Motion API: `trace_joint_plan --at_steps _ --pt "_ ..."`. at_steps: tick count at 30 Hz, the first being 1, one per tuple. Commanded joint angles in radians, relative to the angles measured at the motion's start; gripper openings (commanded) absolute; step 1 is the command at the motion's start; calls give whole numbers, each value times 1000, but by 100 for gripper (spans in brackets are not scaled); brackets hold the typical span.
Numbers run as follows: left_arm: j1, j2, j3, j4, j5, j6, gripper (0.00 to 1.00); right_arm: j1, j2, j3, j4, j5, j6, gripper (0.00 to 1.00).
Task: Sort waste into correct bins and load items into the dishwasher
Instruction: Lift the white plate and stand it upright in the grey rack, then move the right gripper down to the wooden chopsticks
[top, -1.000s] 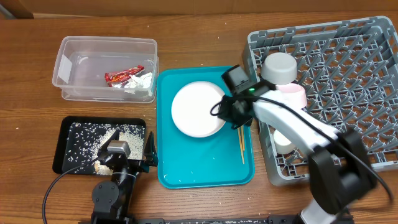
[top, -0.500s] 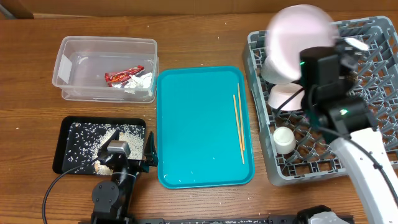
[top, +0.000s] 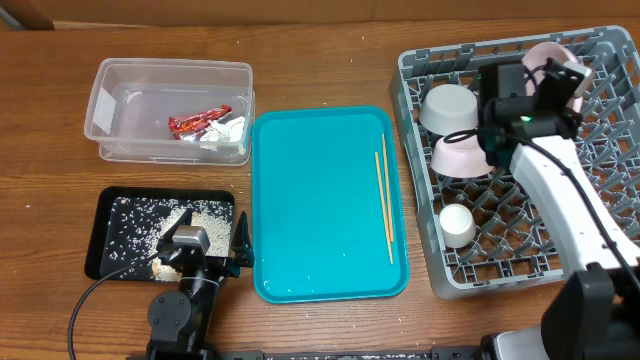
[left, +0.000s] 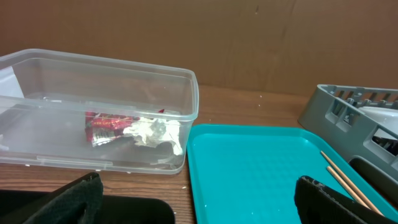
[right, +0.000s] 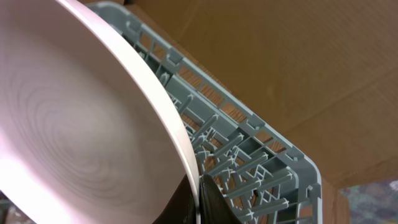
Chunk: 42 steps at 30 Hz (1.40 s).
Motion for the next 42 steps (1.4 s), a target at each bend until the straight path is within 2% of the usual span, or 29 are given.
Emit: trace_joint_plan --at_steps 1,3,7,11,14,15,19,22,27,32,36,42 --pt "-4 -10 -4 -2 -2 -6 100 22 10 0 3 55 -10 4" --pt "-4 -10 -4 -2 -2 -6 100 23 10 0 -6 22 -11 4" --pt "-4 -10 -4 -2 -2 -6 100 22 10 0 -52 -71 -10 21" --pt "-4 -10 -4 -2 -2 -6 100 23 10 0 -69 -101 -10 29" --pt "-4 -10 -4 -2 -2 -6 100 30 -4 3 -72 -102 -5 42" --pt "-4 -10 -4 -2 -2 -6 100 40 -19 4 -72 -109 -3 43" --pt "-4 -10 -4 -2 -2 -6 100 130 -126 29 -82 -188 -3 44" --pt "-4 -10 -4 -2 -2 -6 100 233 -216 35 -84 -324 -11 53" --pt "-4 -10 -4 -2 -2 -6 100 397 -279 35 -130 -758 -10 52" --pt "-4 -10 -4 -2 -2 -6 100 473 -207 -7 -130 -1039 -6 49" --pt "-4 -10 -4 -2 -2 -6 100 488 -61 -29 -144 -1047 -6 41" --pt "-4 -10 -4 -2 -2 -6 100 486 126 -29 -127 -975 -6 41"
